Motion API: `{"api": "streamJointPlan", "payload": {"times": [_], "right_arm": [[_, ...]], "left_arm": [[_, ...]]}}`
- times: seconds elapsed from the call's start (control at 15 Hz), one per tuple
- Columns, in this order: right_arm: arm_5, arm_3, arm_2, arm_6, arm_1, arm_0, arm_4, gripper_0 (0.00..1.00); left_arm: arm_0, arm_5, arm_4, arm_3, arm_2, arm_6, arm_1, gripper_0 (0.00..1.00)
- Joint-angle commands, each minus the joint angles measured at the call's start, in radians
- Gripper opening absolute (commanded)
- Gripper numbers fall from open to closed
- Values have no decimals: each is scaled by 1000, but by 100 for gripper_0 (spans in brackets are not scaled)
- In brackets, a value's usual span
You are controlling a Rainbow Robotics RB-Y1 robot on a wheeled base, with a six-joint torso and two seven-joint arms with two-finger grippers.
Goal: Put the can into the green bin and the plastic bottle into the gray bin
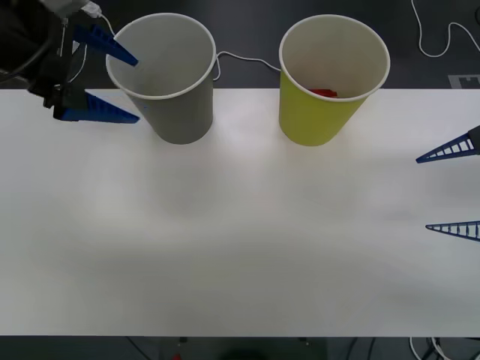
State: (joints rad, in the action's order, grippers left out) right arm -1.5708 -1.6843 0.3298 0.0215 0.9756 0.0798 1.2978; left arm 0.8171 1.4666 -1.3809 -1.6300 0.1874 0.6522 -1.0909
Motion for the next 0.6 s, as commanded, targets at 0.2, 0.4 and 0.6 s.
{"api": "streamJointPlan", "payload": {"times": [0.2,0.4,0.6], "right_arm": [[0,0,0,0,0,0,0,100],[0,0,0,0,0,0,0,100],[0,0,0,0,0,0,0,100]], "left_arm": [[-296,38,-4,-108,-221,-161,-1,100],[-417,52,-4,-133,-309,-267,-1,100],[-509,54,0,-134,-356,-370,-1,100]]}}
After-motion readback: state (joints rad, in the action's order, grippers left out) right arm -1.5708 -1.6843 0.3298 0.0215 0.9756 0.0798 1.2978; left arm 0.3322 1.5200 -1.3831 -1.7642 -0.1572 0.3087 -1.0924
